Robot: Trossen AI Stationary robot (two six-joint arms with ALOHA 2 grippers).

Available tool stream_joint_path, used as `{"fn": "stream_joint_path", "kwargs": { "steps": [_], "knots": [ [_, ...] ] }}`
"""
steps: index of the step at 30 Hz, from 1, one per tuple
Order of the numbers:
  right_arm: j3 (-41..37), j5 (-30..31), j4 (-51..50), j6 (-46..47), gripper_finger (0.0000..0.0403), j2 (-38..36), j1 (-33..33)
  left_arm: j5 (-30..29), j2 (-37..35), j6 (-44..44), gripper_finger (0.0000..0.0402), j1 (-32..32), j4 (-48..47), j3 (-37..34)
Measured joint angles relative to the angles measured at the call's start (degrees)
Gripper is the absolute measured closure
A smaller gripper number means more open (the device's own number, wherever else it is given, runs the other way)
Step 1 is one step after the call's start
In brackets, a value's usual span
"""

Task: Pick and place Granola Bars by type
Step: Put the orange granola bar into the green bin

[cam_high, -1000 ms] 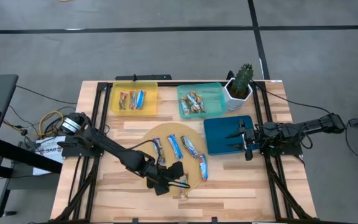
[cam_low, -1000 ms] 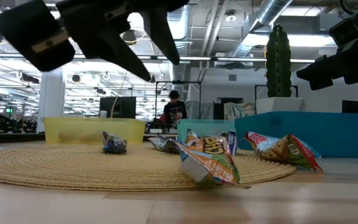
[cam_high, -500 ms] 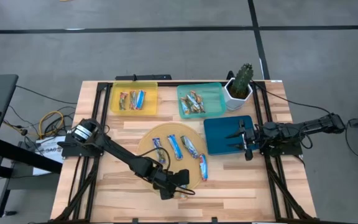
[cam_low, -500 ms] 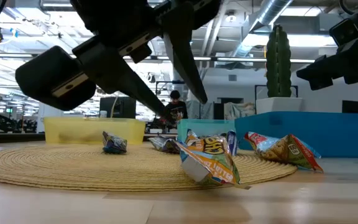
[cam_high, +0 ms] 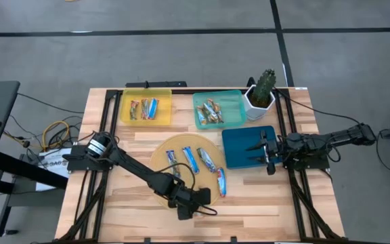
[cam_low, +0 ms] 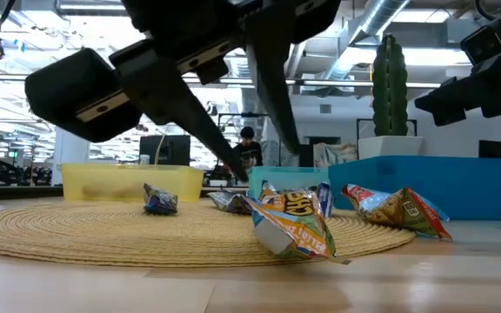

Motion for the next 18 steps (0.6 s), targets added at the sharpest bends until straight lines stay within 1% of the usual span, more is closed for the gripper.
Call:
{"fn": "stream_joint_path", "kwargs": {
  "steps": [4, 11, 18],
  "knots": [
    [0.00, -0.01, -0.02, 0.01, 0.0249, 0.00, -0.01, 0.44, 0.00, 0.54, 0.0262, 0.08, 0.84, -0.02],
    [-0.01, -0.03, -0.32, 0.01, 0.0249, 0.02, 0.00, 0.62, 3.15, 1.62, 0.0262, 0.31, 1.18, 1.76],
    [-0.02, -0.06, -0.08, 0.01, 0.0249, 0.02, -0.01, 1.15, 3.61, 1.83, 0.0262, 0.85, 1.18, 1.75]
  ]
}}
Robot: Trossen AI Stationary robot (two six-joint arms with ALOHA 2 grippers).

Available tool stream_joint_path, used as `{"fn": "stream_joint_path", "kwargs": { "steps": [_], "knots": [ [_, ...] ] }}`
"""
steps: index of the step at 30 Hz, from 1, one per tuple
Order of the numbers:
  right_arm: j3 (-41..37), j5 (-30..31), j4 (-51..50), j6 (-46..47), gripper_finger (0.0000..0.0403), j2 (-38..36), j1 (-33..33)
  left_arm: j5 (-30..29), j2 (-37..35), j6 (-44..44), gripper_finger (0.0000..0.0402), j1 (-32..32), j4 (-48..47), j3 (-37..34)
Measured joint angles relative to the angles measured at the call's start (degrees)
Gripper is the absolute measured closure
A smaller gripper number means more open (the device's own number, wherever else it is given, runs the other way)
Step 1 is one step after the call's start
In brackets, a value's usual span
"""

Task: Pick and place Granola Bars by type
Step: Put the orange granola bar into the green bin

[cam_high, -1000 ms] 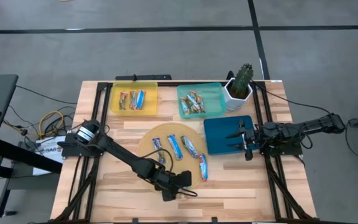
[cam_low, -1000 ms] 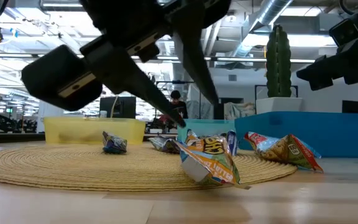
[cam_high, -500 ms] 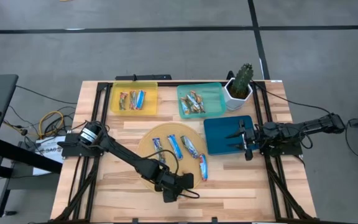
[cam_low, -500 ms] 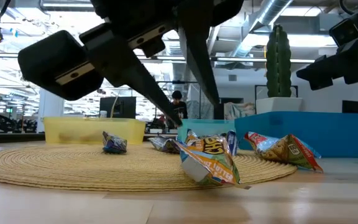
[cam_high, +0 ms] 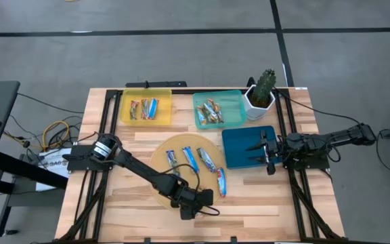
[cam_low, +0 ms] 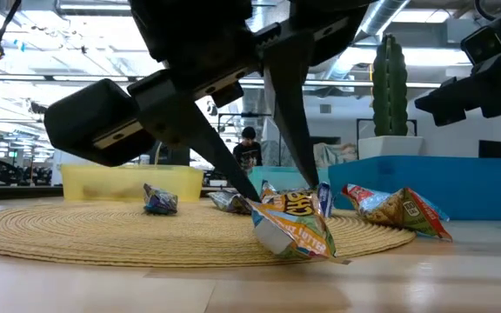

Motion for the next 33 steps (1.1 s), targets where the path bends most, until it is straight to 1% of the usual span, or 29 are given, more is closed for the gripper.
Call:
{"fn": "stream_joint_path", "kwargs": {
  "steps": [4, 9, 13, 20, 24, 27, 33],
  "knots": [
    [0.02, 0.01, 0.05, -0.01, 0.0249, -0.01, 0.02, 2.91, 0.00, -0.19, 0.0262, 0.55, -0.22, 0.00],
    [0.02, 0.02, 0.05, -0.02, 0.0249, 0.00, 0.00, 4.93, 0.00, -0.26, 0.0262, 1.05, 0.05, -0.59],
    [0.00, 0.02, 0.05, -0.01, 0.0249, -0.01, 0.01, 5.18, 0.00, -0.23, 0.0262, 1.29, 1.61, -2.18],
    [0.00, 0.02, 0.05, -0.02, 0.0249, 0.00, 0.00, 5.68, 0.00, -0.80, 0.0262, 1.55, 1.73, -2.64],
    [0.02, 0.02, 0.05, 0.00, 0.0249, 0.00, 0.02, 6.50, 0.00, -4.61, 0.0264, 1.59, 1.53, -2.66],
    [0.00, 0.00, 0.05, 0.00, 0.0249, 0.00, 0.01, 8.16, 0.88, -7.18, 0.0279, 1.80, 2.19, -2.64],
    [0.01, 0.02, 0.05, 0.00, 0.0249, 0.00, 0.01, 8.24, 1.81, -9.78, 0.0338, 1.75, 3.05, -2.60]
  ]
}}
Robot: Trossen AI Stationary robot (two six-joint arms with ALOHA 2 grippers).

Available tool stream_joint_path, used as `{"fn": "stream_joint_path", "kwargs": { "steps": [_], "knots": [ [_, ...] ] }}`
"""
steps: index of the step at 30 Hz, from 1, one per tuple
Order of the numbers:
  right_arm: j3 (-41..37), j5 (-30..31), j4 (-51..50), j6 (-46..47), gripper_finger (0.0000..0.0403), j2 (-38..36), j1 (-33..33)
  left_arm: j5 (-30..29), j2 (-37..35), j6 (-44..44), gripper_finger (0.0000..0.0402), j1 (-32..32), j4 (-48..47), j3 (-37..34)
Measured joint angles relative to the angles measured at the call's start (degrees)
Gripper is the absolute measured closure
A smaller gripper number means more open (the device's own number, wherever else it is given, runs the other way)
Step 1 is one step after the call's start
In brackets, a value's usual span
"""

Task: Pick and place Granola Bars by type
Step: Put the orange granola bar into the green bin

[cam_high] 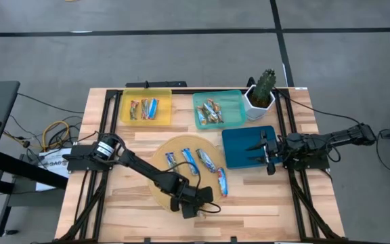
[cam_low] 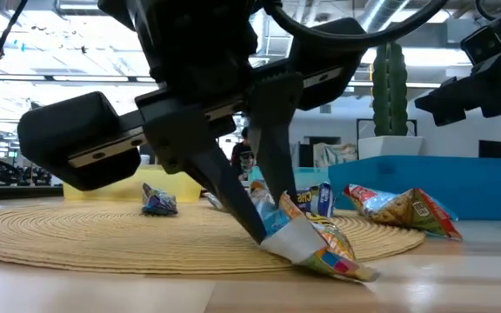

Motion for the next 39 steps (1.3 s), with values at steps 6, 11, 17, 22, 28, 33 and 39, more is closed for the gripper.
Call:
{"fn": "stream_joint_path", "kwargs": {
  "steps": [6, 11, 17, 22, 28, 33, 39],
  "knots": [
    [0.00, -0.01, 0.02, -0.02, 0.0249, 0.00, 0.00, -2.31, 0.02, -1.29, 0.0391, -0.33, 0.66, 0.02],
    [0.01, 0.00, 0.01, -0.02, 0.0249, -0.01, 0.00, -2.78, 0.09, -2.62, 0.0399, -0.33, 0.69, 0.04],
    [-0.01, 0.00, 0.01, -0.01, 0.0249, 0.00, 0.00, -4.95, 0.13, -4.31, 0.0401, -0.72, 0.75, 0.04],
    [0.01, 0.00, 0.03, -0.01, 0.0249, -0.02, 0.00, -8.06, 0.08, -4.42, 0.0401, -1.19, 1.00, 0.02],
    [-0.01, 0.00, 0.00, 0.00, 0.0249, 0.00, -0.01, -10.26, 0.02, -6.10, 0.0401, -1.42, -0.86, 1.29],
    [0.00, 0.00, 0.01, -0.02, 0.0249, -0.01, 0.00, -10.24, 0.02, -6.87, 0.0401, -1.42, -1.47, 1.68],
    [-0.01, 0.00, 0.02, 0.00, 0.0249, -0.01, -0.01, -12.89, -0.33, -7.45, 0.0401, -1.42, -2.40, 1.68]
  ]
}}
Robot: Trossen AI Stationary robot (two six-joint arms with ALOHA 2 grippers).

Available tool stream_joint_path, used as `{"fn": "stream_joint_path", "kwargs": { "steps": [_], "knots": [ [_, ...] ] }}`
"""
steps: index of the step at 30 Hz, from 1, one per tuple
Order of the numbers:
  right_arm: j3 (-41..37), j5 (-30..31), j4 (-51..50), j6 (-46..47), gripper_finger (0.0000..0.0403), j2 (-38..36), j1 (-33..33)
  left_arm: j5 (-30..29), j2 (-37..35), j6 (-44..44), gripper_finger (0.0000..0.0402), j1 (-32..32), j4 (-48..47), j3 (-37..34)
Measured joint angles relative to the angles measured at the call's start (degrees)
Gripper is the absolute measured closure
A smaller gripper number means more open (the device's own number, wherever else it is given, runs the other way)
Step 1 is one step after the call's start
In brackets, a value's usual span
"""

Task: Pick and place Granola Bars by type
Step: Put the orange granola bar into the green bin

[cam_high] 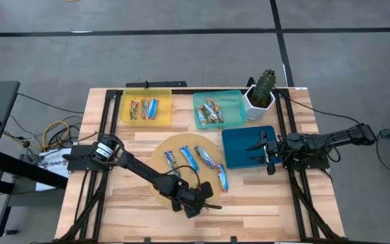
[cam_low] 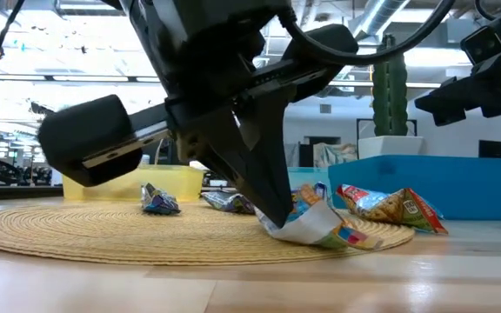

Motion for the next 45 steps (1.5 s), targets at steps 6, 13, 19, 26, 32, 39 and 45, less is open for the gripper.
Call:
{"fn": "stream_joint_path", "kwargs": {
  "steps": [6, 13, 19, 26, 32, 39, 45],
  "knots": [
    [0.00, 0.00, -0.01, -0.02, 0.0249, 0.01, 0.00, -3.30, -1.03, -1.82, 0.0401, -0.02, 0.00, 0.09],
    [0.01, -0.02, -0.12, -0.02, 0.0249, 0.01, 0.02, -7.46, -2.67, -5.73, 0.0401, -0.02, -1.66, 0.11],
    [0.02, 0.00, -0.01, -0.02, 0.0249, 0.01, 0.00, -7.97, -3.07, -8.03, 0.0401, -0.02, -2.47, 0.11],
    [0.02, -0.02, -0.01, 0.00, 0.0249, 0.01, 0.00, -7.56, -3.08, -8.93, 0.0401, -0.02, -2.71, 0.11],
    [0.02, -0.01, -0.01, -0.02, 0.0249, 0.01, 0.01, -3.42, -3.08, -9.03, 0.0401, 0.00, -3.21, 0.11],
    [0.00, -0.02, -0.01, 0.00, 0.0249, 0.01, 0.02, -1.50, -3.08, -9.02, 0.0401, 0.00, -3.23, 0.11],
    [0.02, 0.00, -0.01, -0.01, 0.0249, 0.01, 0.02, 1.60, -3.08, -9.01, 0.0401, 0.04, -3.38, 0.11]
  ]
}}
